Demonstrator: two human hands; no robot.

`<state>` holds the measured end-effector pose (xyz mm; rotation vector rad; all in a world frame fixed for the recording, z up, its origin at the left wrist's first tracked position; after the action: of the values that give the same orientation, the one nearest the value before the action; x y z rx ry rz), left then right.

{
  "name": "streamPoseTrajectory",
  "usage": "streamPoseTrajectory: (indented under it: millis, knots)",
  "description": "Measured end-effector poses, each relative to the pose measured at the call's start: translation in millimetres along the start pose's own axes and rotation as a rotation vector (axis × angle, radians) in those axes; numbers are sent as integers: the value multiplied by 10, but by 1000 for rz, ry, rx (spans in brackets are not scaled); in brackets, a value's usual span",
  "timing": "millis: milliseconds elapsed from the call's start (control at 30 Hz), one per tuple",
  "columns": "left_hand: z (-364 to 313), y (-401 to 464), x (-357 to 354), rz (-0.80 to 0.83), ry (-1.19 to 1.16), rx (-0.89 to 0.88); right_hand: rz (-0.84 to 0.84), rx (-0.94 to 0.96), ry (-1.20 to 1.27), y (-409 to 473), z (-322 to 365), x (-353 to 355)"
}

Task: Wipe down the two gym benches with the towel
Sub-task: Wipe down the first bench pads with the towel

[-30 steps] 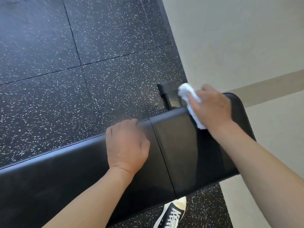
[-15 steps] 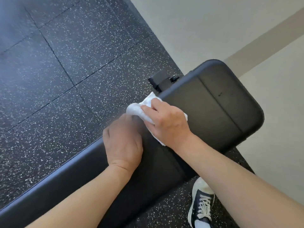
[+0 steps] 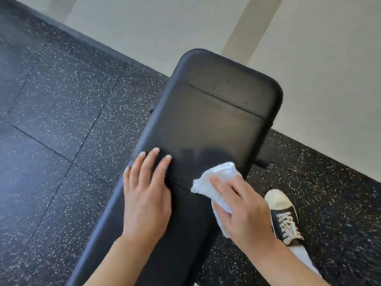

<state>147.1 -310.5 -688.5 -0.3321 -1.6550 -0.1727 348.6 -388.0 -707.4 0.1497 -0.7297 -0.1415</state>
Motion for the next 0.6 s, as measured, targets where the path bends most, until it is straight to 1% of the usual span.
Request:
streamPoseTrajectory:
  millis: [33, 67, 100, 133, 233, 333, 433, 600]
  knots:
    - [-152, -25, 13, 30, 22, -197, 7, -5, 26, -22, -39, 30]
    - [-284, -30, 6, 58, 37, -347, -6, -22, 42, 15, -114, 76]
    - [-383, 11, -14, 76, 48, -431, -54, -62, 44, 97, -205, 135]
    - [-458, 79, -43, 82, 61, -452, -136, -128, 41, 221, -316, 204]
    - [-576, 275, -136, 34, 83, -381, -404, -396, 106, 715, -682, 382]
    - [-588, 293, -239, -58, 62, -349, -610, -504, 222, 897, -810, 343]
    - [-568, 281, -300, -72, 60, -358, -673, -593, 390, 534, -641, 130]
    - [-585, 276, -309, -63, 75, -358, -618, -711, 610, -409, 83, -357]
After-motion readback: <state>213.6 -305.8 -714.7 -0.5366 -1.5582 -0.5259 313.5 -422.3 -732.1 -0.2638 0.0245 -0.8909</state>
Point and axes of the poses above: each hand's wrist, its own y-axis towards the middle knuckle, its own x-axis out of the back of the hand, z = x × y, the point moved 3 cm from there along y, towards the middle knuckle, and after that the axes turned 13 degrees about y, right-handed, at the moved point
